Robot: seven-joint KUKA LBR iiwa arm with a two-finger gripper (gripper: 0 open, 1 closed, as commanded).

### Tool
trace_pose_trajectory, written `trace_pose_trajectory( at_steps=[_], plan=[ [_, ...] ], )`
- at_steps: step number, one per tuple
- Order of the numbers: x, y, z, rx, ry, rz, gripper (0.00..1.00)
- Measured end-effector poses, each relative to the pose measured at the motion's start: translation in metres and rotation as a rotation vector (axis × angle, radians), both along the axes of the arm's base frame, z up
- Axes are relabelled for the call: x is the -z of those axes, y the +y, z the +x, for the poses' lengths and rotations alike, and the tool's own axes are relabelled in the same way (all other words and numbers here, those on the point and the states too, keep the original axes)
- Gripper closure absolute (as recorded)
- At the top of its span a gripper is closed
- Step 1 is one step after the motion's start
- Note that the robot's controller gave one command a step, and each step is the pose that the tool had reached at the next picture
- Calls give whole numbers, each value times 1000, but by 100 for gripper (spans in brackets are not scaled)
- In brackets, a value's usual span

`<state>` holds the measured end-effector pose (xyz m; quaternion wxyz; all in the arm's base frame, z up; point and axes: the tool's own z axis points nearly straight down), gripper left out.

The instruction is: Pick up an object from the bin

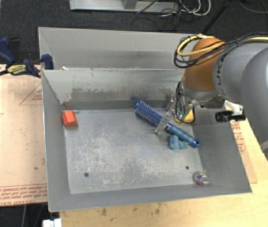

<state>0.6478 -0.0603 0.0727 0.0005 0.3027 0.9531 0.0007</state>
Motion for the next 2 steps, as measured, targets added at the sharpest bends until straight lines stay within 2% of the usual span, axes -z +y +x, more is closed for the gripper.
trace_pose_trajectory(
  at_steps=[1, 2],
  plan=[
    [3, 37, -36, -86, 2, 1, 0],
    [4, 35, -35, -84, 2, 0, 100]
  ],
)
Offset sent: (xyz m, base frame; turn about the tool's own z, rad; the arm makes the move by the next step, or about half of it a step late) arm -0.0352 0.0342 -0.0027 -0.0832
